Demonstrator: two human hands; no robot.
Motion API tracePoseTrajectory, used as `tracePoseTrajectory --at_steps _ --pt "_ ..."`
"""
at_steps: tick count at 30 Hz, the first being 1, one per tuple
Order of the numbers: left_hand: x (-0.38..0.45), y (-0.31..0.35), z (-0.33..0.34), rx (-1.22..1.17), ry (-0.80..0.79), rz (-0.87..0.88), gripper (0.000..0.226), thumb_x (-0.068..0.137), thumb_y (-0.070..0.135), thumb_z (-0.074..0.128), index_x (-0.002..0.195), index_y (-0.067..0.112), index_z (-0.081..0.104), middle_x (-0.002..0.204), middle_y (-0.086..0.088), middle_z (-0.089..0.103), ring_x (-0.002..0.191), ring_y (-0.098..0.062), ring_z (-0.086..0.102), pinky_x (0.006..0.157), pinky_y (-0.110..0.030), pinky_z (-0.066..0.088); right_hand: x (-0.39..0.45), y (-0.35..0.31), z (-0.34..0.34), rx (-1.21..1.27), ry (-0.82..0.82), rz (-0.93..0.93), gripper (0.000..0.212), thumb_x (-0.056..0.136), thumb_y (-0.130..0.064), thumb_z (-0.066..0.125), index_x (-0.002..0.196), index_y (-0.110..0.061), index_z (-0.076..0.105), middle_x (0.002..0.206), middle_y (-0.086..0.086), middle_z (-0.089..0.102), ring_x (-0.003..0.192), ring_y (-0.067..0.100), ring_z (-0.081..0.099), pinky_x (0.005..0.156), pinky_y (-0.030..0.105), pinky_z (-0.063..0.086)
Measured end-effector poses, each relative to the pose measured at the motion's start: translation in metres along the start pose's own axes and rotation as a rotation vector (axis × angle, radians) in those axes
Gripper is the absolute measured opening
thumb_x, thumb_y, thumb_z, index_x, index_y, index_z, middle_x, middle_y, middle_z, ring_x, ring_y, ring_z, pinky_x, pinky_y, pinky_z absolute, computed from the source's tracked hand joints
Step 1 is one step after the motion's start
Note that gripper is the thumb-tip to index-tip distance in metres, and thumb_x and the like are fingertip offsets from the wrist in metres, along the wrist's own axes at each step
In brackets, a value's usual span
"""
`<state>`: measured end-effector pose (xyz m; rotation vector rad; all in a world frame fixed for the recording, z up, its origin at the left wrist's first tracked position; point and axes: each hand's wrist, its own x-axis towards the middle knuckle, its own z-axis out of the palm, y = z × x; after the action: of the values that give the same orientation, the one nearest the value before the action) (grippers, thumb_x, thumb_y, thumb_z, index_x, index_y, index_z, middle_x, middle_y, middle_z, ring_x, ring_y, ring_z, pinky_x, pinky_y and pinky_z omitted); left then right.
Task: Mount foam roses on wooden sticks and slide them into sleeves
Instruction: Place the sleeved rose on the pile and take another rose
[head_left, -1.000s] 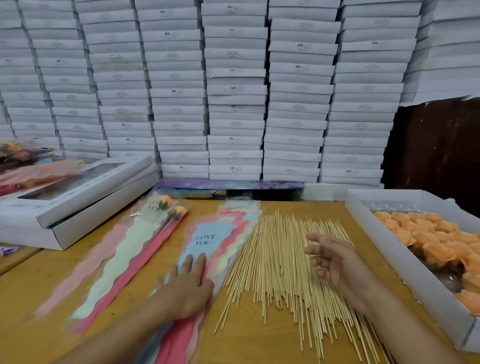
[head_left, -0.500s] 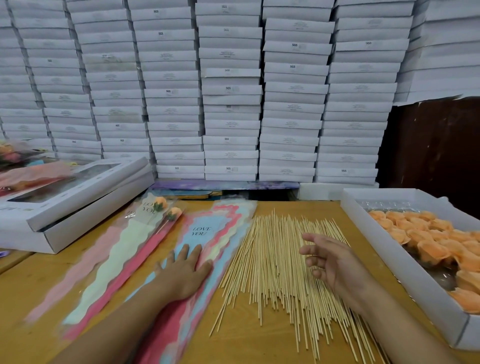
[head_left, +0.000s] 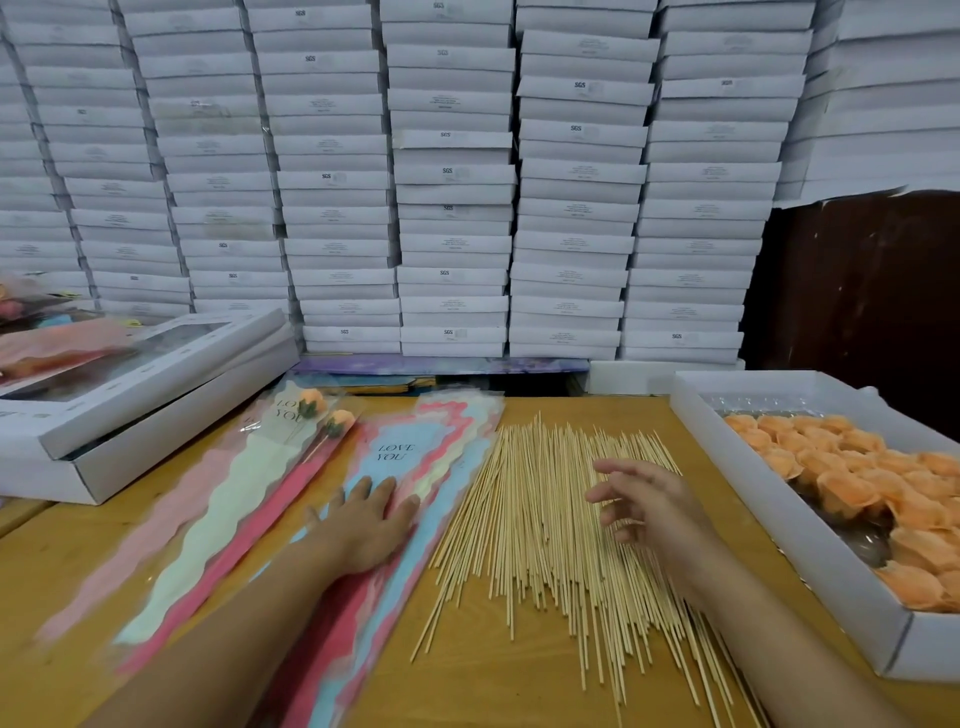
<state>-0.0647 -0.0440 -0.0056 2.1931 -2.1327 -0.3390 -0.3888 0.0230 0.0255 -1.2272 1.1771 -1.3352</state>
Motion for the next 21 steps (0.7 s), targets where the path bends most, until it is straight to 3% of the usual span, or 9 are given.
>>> tracePoseTrajectory --at_steps 4,8,11,13,17,21 --pt "-0.006 0.021 -0.002 -0.019 0.081 0.023 0.064 0.101 0.060 0.016 0.157 0.028 0.023 0.167 -0.005 0.016 0.154 -0.035 0.009 0.119 -0.065 0.005 0.005 -0.023 0.000 -0.110 0.120 -0.084 0.023 0.096 -0.005 0.053 0.107 -0.020 0.066 0.082 0.002 0.076 0.060 0.008 0.062 0.050 0.022 0.050" --pt "-0.019 0.048 0.003 -0.017 0.108 0.141 0.062 0.104 0.056 0.019 0.159 0.029 0.019 0.168 -0.003 0.014 0.154 -0.029 0.008 0.121 -0.060 0.003 0.015 -0.052 -0.021 -0.211 0.215 -0.115 0.023 0.092 -0.006 0.057 0.109 -0.018 0.067 0.085 0.002 0.074 0.068 0.011 0.064 0.062 0.028 0.054" --pt "-0.033 0.056 0.010 -0.010 0.095 0.241 0.061 0.104 0.057 0.018 0.160 0.032 0.015 0.169 0.000 0.011 0.155 -0.026 0.004 0.122 -0.057 0.000 0.023 -0.070 -0.058 -0.664 0.402 -0.169 0.029 0.092 -0.010 0.058 0.119 -0.015 0.068 0.108 -0.001 0.069 0.099 0.018 0.063 0.086 0.034 0.050" --pt "-0.040 0.056 0.012 -0.003 0.090 0.272 0.061 0.104 0.058 0.018 0.159 0.034 0.015 0.169 0.001 0.010 0.155 -0.025 0.003 0.123 -0.056 0.000 0.026 -0.077 -0.087 -1.004 0.499 -0.106 0.037 0.091 -0.009 0.056 0.127 -0.013 0.064 0.122 0.007 0.067 0.112 0.026 0.060 0.094 0.039 0.049" --pt "-0.044 0.049 0.010 -0.021 0.093 0.254 0.058 0.105 0.055 0.016 0.159 0.033 0.018 0.168 0.001 0.013 0.155 -0.024 0.005 0.123 -0.054 0.002 0.023 -0.073 -0.136 -1.403 0.525 0.224 0.026 0.088 -0.010 0.061 0.113 -0.009 0.067 0.096 0.012 0.066 0.086 0.026 0.060 0.074 0.033 0.049" --pt "-0.040 0.043 0.005 -0.068 0.127 0.224 0.057 0.105 0.054 0.020 0.158 0.031 0.024 0.166 0.001 0.020 0.154 -0.021 0.012 0.123 -0.053 0.006 0.021 -0.053 -0.159 -1.465 0.416 0.359 0.012 0.093 -0.013 0.061 0.102 -0.007 0.065 0.091 0.010 0.064 0.076 0.020 0.057 0.063 0.028 0.044"
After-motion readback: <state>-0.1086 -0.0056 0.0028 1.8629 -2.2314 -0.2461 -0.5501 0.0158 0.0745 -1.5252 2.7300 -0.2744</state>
